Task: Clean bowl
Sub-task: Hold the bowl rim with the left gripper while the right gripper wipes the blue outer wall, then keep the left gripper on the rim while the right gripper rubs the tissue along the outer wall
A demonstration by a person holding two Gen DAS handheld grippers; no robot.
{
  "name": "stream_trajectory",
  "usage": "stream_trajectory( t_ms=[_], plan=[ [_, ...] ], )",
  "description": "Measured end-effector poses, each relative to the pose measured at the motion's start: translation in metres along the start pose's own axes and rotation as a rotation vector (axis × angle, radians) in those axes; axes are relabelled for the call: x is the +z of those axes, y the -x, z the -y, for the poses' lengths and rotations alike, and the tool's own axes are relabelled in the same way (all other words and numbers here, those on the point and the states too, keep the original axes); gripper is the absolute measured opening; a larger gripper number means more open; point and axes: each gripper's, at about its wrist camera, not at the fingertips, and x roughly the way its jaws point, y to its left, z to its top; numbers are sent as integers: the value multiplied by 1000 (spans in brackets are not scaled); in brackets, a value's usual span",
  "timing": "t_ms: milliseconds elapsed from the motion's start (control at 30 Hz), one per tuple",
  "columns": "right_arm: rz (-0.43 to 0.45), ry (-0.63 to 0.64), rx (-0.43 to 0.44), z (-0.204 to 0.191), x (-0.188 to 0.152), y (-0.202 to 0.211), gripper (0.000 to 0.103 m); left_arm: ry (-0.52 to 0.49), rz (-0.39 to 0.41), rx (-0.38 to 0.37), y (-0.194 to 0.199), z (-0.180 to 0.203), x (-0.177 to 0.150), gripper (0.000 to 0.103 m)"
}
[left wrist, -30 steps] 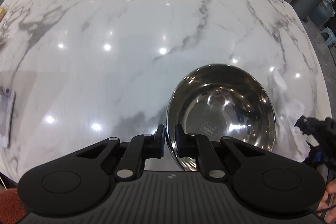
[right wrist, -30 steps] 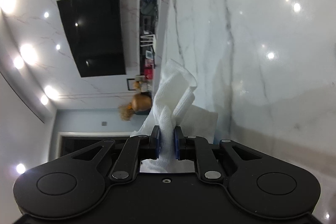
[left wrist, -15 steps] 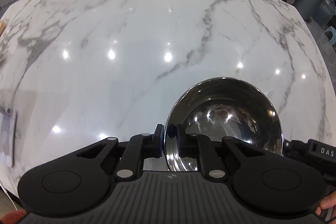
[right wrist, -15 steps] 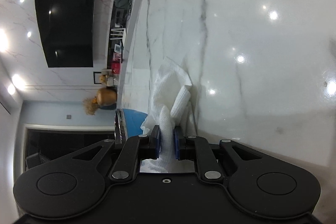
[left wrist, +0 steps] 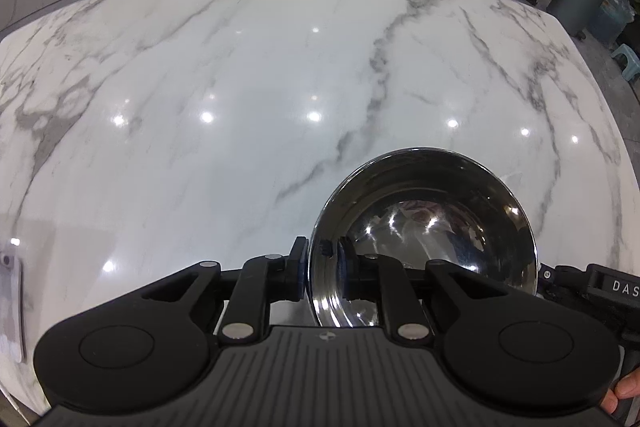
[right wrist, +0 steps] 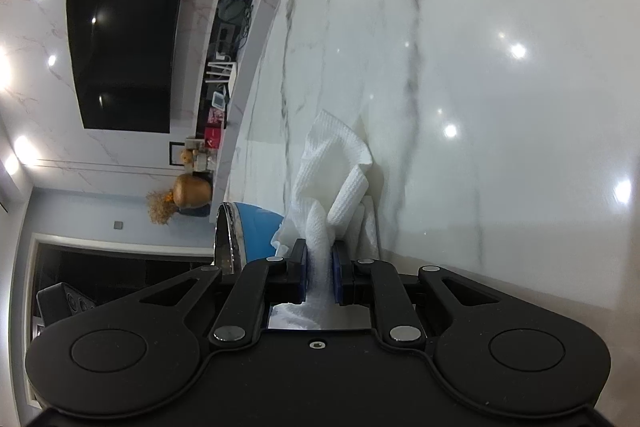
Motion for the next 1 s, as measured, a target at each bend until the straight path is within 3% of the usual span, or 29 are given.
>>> stream_trajectory(
  t_ms=[267,467,567,733,833,867,1000],
  plan=[
    [-25,-13,-47,-22,26,-27,12,8,-2,-6,-7,0,17,13],
    [-19,-16,-7,-16,25,-26,10,37,-8,-24,-9,-4,17,14],
    [-20,-33,-2,-15,25,-26,10,112,-65,-58,-13,-11,11,25],
    [-26,-35,-10,-20,28,-32,12,174,-101,-80,-8,-17,0,30],
    [-30,-33,-19,-24,29,-36,12,161,-102,-85,-4,-14,-4,29],
    [-28,-36,-16,-26,29,-36,12,150,-96,-88,-3,-12,-4,23],
    [4,-53,69,-33,32,-30,12,98,-87,-64,-3,-8,-1,16]
  ],
)
